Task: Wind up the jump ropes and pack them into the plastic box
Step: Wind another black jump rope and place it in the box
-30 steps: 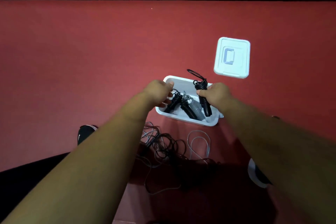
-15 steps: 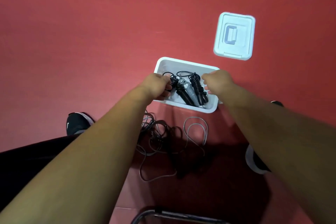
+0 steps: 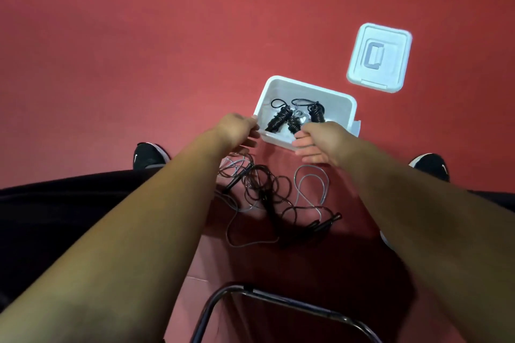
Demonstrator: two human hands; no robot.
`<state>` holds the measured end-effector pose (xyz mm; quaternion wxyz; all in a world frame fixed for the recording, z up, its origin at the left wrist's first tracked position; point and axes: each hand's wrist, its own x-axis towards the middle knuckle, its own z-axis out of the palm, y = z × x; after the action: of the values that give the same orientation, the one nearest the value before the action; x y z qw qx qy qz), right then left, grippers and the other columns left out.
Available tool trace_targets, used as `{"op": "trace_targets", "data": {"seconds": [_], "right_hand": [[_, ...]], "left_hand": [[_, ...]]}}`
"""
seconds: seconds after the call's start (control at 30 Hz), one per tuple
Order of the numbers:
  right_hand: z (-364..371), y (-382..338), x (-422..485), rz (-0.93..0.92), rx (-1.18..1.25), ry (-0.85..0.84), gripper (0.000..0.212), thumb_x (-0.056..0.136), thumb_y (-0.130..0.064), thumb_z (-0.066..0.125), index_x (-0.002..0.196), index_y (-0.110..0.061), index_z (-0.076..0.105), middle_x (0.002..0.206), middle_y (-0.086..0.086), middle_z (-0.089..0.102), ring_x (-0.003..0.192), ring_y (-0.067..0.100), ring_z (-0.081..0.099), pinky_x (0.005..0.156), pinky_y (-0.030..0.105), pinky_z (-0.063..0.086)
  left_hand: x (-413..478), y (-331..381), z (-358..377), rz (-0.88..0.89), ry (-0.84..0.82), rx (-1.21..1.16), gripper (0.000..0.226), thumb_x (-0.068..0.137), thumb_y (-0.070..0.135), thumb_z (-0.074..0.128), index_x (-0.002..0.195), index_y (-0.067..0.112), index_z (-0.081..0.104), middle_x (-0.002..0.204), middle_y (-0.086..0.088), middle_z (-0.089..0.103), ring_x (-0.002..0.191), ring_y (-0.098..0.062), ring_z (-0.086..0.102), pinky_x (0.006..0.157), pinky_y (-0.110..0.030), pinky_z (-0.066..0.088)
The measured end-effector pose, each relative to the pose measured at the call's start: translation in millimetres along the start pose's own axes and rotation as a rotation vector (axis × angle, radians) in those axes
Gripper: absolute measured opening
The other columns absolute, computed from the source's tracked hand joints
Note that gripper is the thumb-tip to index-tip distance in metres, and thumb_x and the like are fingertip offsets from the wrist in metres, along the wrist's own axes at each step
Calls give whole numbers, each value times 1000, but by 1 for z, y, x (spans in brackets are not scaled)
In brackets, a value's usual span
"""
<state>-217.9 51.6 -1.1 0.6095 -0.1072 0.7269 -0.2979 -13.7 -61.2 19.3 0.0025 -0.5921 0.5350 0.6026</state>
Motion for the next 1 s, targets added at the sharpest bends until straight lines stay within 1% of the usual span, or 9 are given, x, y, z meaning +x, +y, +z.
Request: {"op": "trace_targets", "data": {"seconds": [0.17, 0.23, 0.33, 0.43, 0.53, 0.67, 0.77, 0.87, 1.0], "right_hand": [[40, 25, -1, 78, -138, -117, 33, 109, -33, 51, 119, -7, 70, 107, 6, 81, 96, 24, 78, 77, 39, 65], [55, 33, 0, 113, -181, -169, 35, 111, -33, 47, 124, -7, 67, 112, 7, 79, 97, 22, 77, 72, 35, 63], [72, 41, 8, 160, -228, -215, 37, 113, -29, 40, 131, -6, 62, 120, 9, 74, 101, 24, 73, 73, 35, 61], [85, 48, 23, 205, -233, -256, 39, 115, -30, 37, 135, -5, 59, 123, 11, 70, 105, 26, 69, 77, 36, 59], [96, 51, 39, 240, -244, -304, 35, 116, -32, 35, 130, -10, 58, 128, 11, 67, 113, 28, 65, 93, 41, 56], [114, 52, 55, 245, -270, -261, 38, 114, -31, 40, 132, -7, 62, 116, 8, 71, 101, 24, 69, 87, 40, 58], [123, 53, 61, 259, -272, -259, 35, 113, -30, 39, 129, -9, 62, 110, 6, 72, 99, 22, 69, 87, 40, 58], [130, 51, 65, 261, -274, -254, 31, 113, -29, 39, 125, -10, 61, 104, 4, 71, 103, 24, 68, 94, 41, 56], [137, 49, 67, 263, -273, -260, 33, 112, -29, 39, 129, -11, 61, 102, 3, 70, 96, 20, 67, 92, 41, 55]], "left_hand": [[6, -54, -14, -78, -1, 131, 27, 105, 22, 52, 104, 0, 68, 98, -19, 74, 67, -27, 65, 58, -33, 50], [8, -72, -18, -124, -18, 173, 27, 104, 24, 55, 108, 2, 70, 99, -16, 73, 71, -28, 64, 59, -34, 54], [17, -94, -26, -167, 7, 200, 20, 102, 24, 60, 97, 8, 69, 99, -15, 73, 78, -32, 70, 58, -32, 57], [24, -111, -29, -109, 26, 444, 20, 105, 28, 54, 105, 14, 69, 100, -14, 74, 88, -31, 72, 68, -27, 53], [29, -125, -32, -40, 18, 663, 32, 104, 30, 48, 130, 23, 65, 125, -10, 70, 109, -32, 67, 90, -32, 51], [53, -156, -39, -40, -38, 919, 48, 85, 30, 49, 128, 28, 71, 139, -7, 64, 124, -31, 62, 106, -40, 51], [53, -162, -39, -41, -141, 927, 44, 97, 15, 49, 138, 19, 66, 149, -8, 58, 136, -29, 54, 113, -38, 44], [51, -162, -38, -73, -132, 940, 48, 102, 12, 49, 148, 19, 56, 151, -10, 56, 137, -31, 53, 113, -34, 42], [56, -171, -41, -41, -121, 928, 39, 100, 16, 53, 136, 18, 66, 142, -10, 63, 131, -31, 58, 107, -33, 45]]}}
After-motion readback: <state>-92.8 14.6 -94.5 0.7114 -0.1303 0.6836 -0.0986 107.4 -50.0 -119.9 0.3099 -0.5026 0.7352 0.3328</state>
